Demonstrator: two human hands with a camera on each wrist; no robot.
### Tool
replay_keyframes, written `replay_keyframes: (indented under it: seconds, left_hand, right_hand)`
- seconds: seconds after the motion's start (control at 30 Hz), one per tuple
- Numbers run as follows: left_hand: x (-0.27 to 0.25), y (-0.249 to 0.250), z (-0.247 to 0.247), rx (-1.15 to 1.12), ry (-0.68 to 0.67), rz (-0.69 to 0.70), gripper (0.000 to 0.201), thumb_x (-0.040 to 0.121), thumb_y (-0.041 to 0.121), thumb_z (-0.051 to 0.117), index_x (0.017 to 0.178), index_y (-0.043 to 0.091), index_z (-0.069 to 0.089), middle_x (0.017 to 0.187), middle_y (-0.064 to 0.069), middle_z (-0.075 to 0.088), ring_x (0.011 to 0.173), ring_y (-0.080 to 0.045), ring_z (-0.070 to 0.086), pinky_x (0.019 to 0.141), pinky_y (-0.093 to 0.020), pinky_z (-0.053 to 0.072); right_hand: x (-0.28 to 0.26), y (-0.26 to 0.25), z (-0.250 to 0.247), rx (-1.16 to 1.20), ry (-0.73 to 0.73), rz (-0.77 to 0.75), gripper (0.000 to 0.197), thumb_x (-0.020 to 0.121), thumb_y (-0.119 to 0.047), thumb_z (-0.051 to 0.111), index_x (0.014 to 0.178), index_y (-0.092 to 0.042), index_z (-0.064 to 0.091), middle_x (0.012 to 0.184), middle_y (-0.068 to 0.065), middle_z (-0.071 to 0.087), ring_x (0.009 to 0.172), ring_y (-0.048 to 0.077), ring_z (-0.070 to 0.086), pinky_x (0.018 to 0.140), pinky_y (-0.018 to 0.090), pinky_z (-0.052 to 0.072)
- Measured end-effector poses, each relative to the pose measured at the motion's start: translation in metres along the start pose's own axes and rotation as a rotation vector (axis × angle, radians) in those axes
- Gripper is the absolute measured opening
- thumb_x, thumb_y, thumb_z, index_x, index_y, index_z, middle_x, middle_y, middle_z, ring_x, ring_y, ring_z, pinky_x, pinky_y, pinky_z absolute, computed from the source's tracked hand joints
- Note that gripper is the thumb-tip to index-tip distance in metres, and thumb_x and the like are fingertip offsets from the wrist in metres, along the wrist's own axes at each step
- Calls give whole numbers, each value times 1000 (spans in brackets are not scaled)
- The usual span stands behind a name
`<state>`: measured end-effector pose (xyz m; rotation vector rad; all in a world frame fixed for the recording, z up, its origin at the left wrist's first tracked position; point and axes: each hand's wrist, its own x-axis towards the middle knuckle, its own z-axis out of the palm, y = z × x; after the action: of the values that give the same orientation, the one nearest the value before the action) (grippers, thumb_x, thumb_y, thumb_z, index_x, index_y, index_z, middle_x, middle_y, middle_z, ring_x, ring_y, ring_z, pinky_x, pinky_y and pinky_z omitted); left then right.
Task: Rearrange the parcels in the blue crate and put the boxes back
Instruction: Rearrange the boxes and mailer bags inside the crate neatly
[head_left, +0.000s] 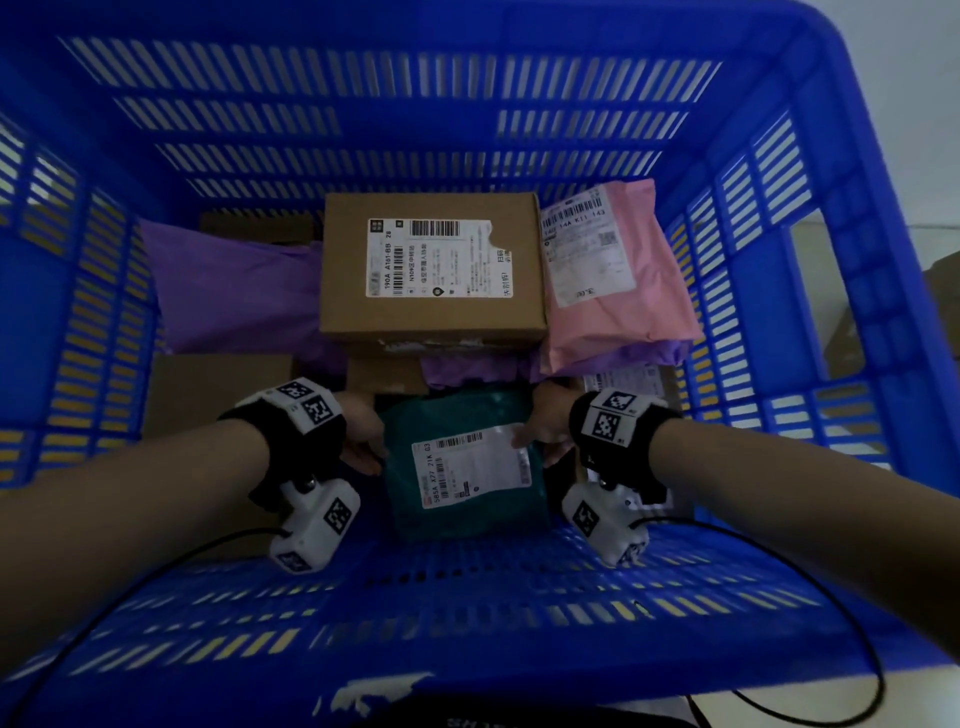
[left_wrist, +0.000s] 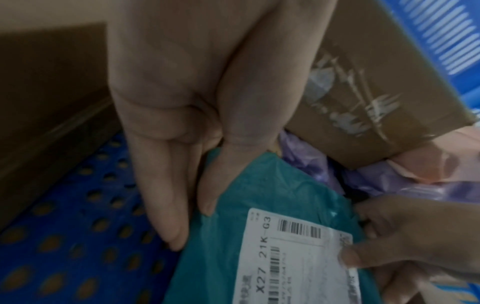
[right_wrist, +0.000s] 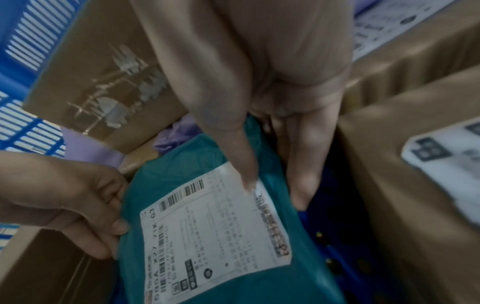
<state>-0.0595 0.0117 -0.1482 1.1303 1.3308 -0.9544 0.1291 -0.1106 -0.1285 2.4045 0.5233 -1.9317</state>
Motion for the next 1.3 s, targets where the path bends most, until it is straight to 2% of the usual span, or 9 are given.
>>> replay_keyframes:
  seconds: [0.1, 0.23, 0.33, 0.5, 0.6, 0.7, 0.8, 0.93, 1.3]
  left_hand:
    - [3, -1, 2, -45, -9, -23, 28, 96, -2, 47, 123, -4, 51, 134, -20, 53, 127, -30, 50, 89, -36, 49]
    - [4, 0, 8, -44, 30, -15, 38, 95, 4, 51, 132, 0, 45, 134, -19, 52, 122, -31, 54, 74, -32, 55]
    - [-2, 1, 8, 95, 83, 34, 34, 95, 13, 55, 126, 0, 49, 128, -20, 53, 105, -34, 61, 71, -35, 58]
    - [-20, 6, -3, 488, 116, 151, 28, 95, 27, 54, 90, 0, 60, 83, -13, 65, 60, -19, 59, 49, -24, 49]
    - [-31, 14, -3, 866, 193, 384, 34, 96, 28, 49, 80, 1, 63, 83, -9, 65, 71, -21, 59, 61, -26, 44]
    - [-36, 22, 2, 999, 171, 500, 37, 96, 27, 50, 129, 10, 54, 124, -5, 58, 112, -21, 56, 79, -18, 37]
    - [-39, 26, 12, 1005, 148, 539, 50, 97, 24, 49, 145, 19, 36, 139, -4, 50, 123, -20, 49, 90, -16, 35]
    - [-16, 18, 18, 1084, 190, 588, 53, 96, 38, 42, 147, 31, 30, 146, -2, 44, 128, -21, 48, 107, -32, 39]
    - [-10, 5, 27, 1174, 271, 513, 67, 98, 32, 43, 152, 30, 3, 156, -16, 14, 142, -34, 22, 116, -37, 23]
  right_hand:
    - [8, -1, 0, -44, -22, 13, 35, 86, -4, 65, 113, 3, 43, 81, 13, 48, 99, 39, 63, 85, 51, 52]
    - [11, -9, 2, -351, 44, -27, 31, 90, -15, 62, 67, -6, 42, 74, 7, 49, 50, 16, 52, 46, 24, 46]
    - [2, -11, 0, -681, 81, -129, 24, 91, -18, 57, 71, -4, 53, 73, 7, 52, 60, 19, 51, 45, 23, 36]
    - [-19, -9, -5, -864, 109, -290, 42, 91, -24, 57, 125, 0, 50, 124, 14, 58, 110, 29, 59, 78, 29, 48]
    - [-30, -9, -3, -990, 137, -421, 41, 91, -20, 55, 127, -4, 46, 127, 16, 56, 113, 31, 57, 79, 29, 44]
    - [-35, -15, 0, -1091, 65, -641, 43, 92, -20, 53, 134, -11, 45, 131, 12, 54, 117, 29, 54, 85, 31, 44]
    - [-32, -22, 9, -1266, -25, -761, 61, 92, -16, 54, 148, -19, 29, 153, 5, 30, 136, 25, 36, 105, 33, 36]
    - [-19, -27, 12, -1460, -76, -687, 77, 89, -10, 56, 152, -24, 13, 160, 3, 1, 147, 25, 11, 113, 31, 22]
    - [-4, -27, 20, -1437, 26, -678, 81, 87, -18, 59, 150, -36, 11, 160, 7, -7, 147, 29, -1, 116, 41, 15]
